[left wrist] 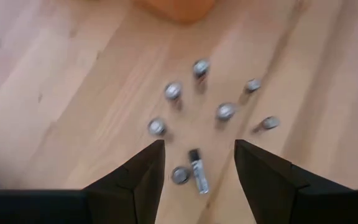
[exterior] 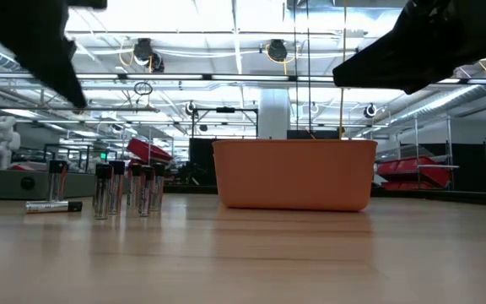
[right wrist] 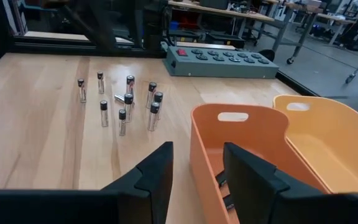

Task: Sort batteries
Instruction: Put the silver battery into the yellow bin

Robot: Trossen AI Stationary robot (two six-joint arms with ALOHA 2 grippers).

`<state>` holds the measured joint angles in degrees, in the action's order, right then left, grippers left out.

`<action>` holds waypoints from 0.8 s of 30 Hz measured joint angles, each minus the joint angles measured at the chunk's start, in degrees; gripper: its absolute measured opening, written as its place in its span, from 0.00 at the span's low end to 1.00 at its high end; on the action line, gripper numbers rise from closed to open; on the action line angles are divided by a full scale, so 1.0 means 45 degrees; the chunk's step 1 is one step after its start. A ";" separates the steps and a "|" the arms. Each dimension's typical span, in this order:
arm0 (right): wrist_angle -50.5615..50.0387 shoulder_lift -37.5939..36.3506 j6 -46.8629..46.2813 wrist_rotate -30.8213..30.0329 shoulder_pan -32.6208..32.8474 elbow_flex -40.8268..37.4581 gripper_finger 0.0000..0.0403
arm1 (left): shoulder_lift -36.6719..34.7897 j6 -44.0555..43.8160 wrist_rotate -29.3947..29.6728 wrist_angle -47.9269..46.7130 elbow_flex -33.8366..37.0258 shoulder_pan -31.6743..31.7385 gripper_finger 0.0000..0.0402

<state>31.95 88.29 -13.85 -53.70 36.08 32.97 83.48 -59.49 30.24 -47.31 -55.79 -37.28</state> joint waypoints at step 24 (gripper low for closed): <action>0.0106 0.0000 0.0194 0.0006 -0.0011 0.0000 0.33 | 0.0029 -0.1701 -0.0373 0.3439 0.3336 0.0282 0.50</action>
<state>32.42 88.29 -12.97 -53.67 36.03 32.97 83.61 -67.14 28.56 -31.83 -40.77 -36.01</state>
